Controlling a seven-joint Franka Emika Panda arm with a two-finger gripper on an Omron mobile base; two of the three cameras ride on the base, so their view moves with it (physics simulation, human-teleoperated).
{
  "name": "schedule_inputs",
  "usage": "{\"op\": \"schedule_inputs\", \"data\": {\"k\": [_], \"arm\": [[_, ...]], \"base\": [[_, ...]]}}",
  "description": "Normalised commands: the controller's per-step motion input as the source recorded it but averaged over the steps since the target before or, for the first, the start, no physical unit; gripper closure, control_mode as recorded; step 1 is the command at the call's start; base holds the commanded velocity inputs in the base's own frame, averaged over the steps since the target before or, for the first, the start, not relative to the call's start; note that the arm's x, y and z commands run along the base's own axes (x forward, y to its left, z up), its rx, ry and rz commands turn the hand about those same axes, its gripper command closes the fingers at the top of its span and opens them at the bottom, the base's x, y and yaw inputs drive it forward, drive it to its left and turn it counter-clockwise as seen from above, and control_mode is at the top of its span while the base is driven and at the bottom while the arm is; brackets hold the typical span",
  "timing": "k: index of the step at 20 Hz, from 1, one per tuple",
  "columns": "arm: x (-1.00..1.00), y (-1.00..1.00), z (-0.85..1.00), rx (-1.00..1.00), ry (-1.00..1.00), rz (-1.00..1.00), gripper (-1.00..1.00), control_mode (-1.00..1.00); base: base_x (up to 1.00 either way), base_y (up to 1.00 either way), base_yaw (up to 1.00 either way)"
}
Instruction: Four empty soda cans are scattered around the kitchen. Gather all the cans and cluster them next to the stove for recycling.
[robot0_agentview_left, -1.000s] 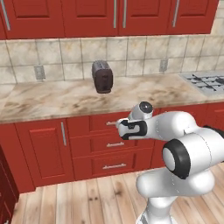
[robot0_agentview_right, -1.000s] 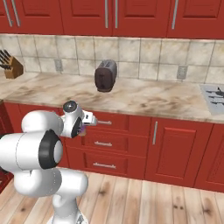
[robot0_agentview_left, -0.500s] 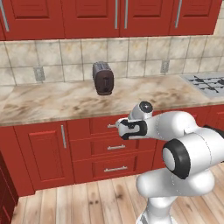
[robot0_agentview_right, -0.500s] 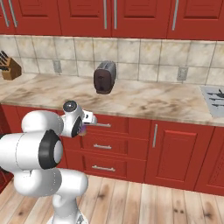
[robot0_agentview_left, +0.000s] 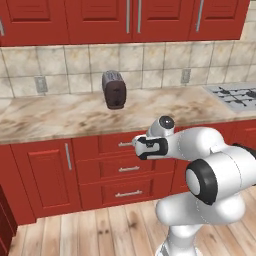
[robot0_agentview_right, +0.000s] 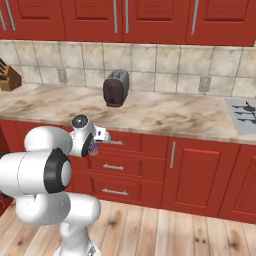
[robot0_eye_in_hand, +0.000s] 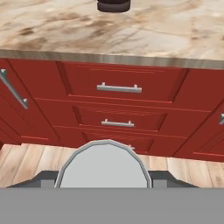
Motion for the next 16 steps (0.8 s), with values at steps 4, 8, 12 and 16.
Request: {"op": "schedule_inputs", "data": {"k": [4,8,12,16], "arm": [[0.00,0.00,0.00,0.00,0.00,0.00,1.00,1.00],[0.00,0.00,0.00,0.00,0.00,0.00,1.00,1.00],[0.00,0.00,0.00,0.00,0.00,0.00,1.00,1.00],[0.00,0.00,0.00,0.00,0.00,0.00,1.00,1.00]], "base": [[0.03,-0.50,0.00],[0.06,-0.50,0.00],[0.10,-0.48,0.00],[0.14,-0.43,-0.08]]}}
